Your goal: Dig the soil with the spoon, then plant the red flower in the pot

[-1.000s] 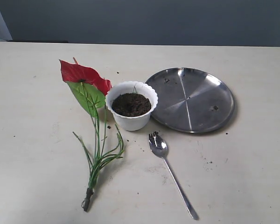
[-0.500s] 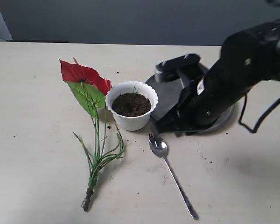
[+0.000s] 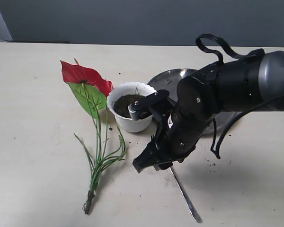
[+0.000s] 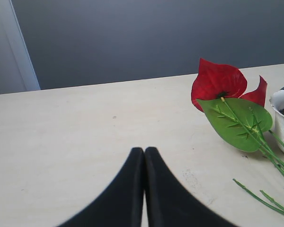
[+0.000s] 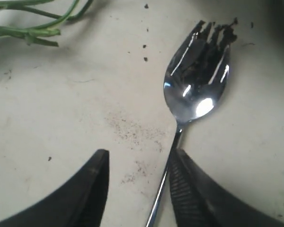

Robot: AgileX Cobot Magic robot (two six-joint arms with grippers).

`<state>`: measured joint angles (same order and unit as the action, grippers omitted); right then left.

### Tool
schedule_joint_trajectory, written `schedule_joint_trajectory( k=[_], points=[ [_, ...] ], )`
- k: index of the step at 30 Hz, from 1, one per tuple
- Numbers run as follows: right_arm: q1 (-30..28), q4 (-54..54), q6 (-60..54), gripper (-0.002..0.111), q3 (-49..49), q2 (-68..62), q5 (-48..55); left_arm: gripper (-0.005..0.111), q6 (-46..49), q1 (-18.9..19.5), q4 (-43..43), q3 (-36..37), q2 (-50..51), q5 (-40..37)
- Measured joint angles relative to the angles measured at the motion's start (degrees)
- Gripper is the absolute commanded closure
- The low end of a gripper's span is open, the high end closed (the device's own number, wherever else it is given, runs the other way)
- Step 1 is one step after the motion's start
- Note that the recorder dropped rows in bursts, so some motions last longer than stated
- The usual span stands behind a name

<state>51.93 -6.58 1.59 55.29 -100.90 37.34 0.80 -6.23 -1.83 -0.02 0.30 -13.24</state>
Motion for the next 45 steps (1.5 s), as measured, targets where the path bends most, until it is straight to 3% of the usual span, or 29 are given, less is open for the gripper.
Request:
schedule_joint_trajectory(
  k=[12, 22, 29, 45],
  points=[
    [0.10, 6.58, 4.43, 0.065, 0.00, -0.23, -2.01, 0.106, 0.00, 0.00, 0.00, 0.00, 0.00, 0.00],
    [0.10, 6.99, 4.97, 0.065, -0.03, -5.67, -1.54, 0.106, 0.00, 0.00, 0.00, 0.00, 0.00, 0.00],
    [0.10, 6.99, 4.97, 0.073, -0.03, -5.67, -1.54, 0.106, 0.00, 0.00, 0.00, 0.00, 0.00, 0.00],
    [0.10, 6.99, 5.43, 0.073, -0.03, -5.67, -1.44, 0.106, 0.00, 0.00, 0.00, 0.00, 0.00, 0.00]
  ],
)
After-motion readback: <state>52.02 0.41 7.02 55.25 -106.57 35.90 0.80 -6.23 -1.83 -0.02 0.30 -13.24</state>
